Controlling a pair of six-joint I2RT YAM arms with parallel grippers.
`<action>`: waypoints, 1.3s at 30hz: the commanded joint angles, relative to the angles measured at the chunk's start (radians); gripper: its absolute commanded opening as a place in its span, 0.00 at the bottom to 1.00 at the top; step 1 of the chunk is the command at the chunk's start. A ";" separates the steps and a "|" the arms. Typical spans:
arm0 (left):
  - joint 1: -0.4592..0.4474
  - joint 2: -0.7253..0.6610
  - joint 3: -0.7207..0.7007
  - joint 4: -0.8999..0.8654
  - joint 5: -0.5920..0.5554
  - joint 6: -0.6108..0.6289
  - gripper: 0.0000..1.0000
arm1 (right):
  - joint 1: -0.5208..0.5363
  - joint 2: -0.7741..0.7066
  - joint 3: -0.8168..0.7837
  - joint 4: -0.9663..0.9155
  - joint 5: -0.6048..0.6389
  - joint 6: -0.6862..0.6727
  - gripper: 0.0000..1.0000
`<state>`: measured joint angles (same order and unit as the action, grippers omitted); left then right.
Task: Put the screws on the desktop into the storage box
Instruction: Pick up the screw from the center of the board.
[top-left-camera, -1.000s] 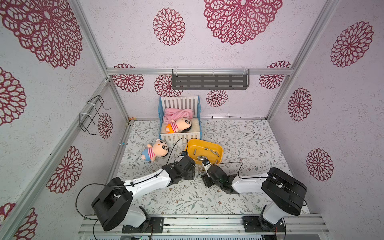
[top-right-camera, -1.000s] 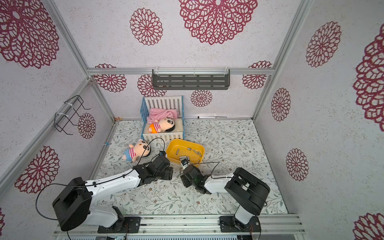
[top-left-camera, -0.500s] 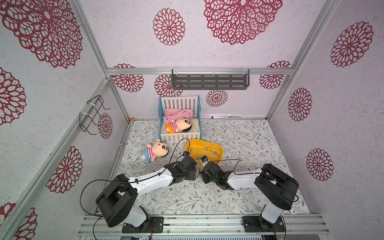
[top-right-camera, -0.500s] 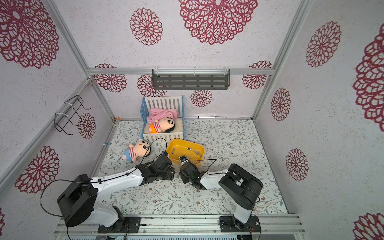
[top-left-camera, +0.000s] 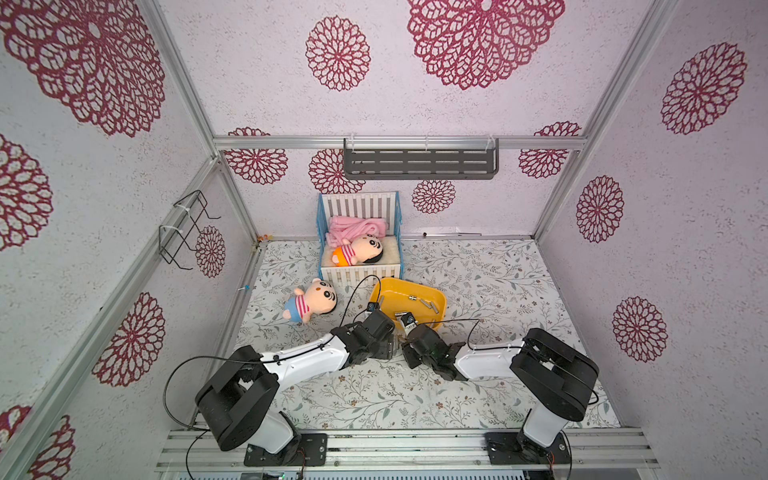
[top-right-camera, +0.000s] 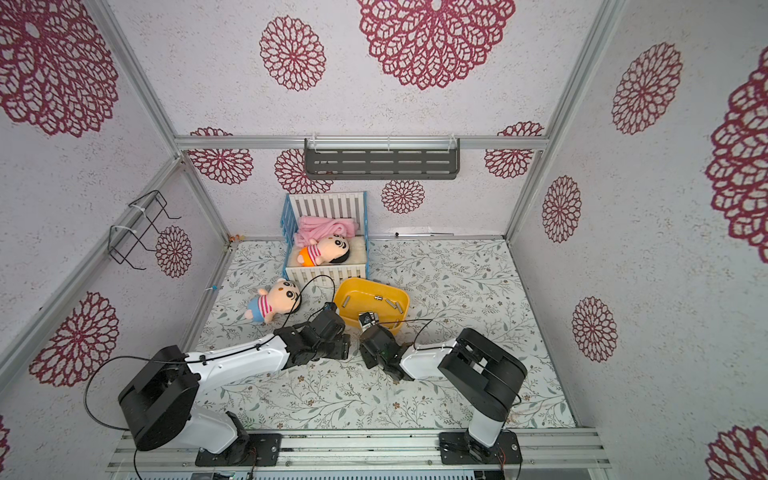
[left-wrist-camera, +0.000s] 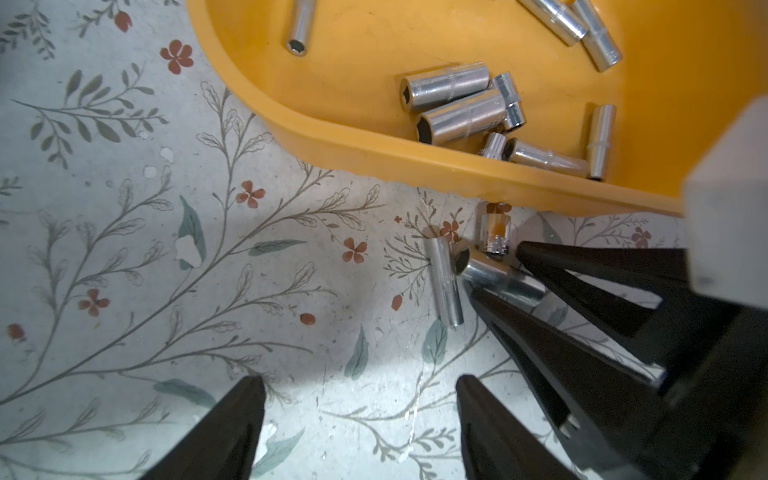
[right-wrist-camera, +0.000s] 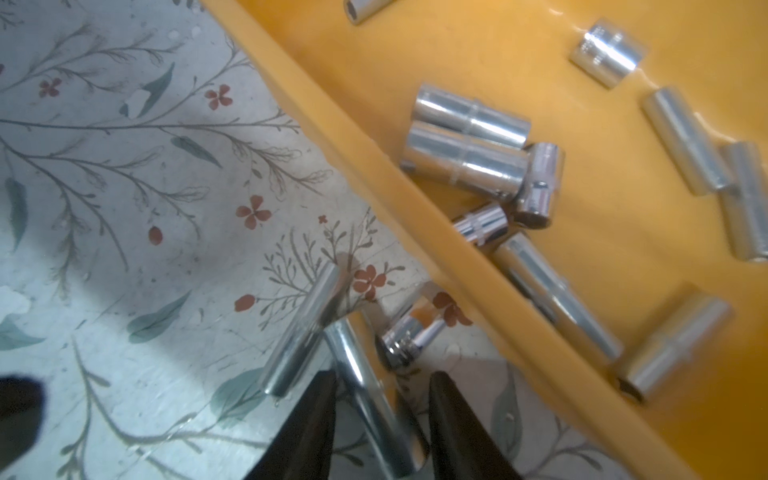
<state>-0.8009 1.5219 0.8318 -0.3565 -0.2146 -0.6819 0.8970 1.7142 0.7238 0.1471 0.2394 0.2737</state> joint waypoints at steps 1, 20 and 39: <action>0.009 0.024 0.025 0.010 -0.015 0.008 0.78 | 0.014 -0.040 -0.007 -0.072 0.004 0.007 0.39; 0.011 0.063 0.043 0.010 -0.002 0.018 0.78 | 0.009 -0.051 -0.015 -0.075 0.011 0.015 0.37; 0.011 0.066 0.047 0.010 0.018 0.025 0.78 | -0.016 -0.003 0.009 -0.088 -0.054 -0.005 0.32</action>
<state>-0.7982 1.5753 0.8539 -0.3557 -0.1974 -0.6727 0.8856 1.7123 0.7429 0.1020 0.2157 0.2790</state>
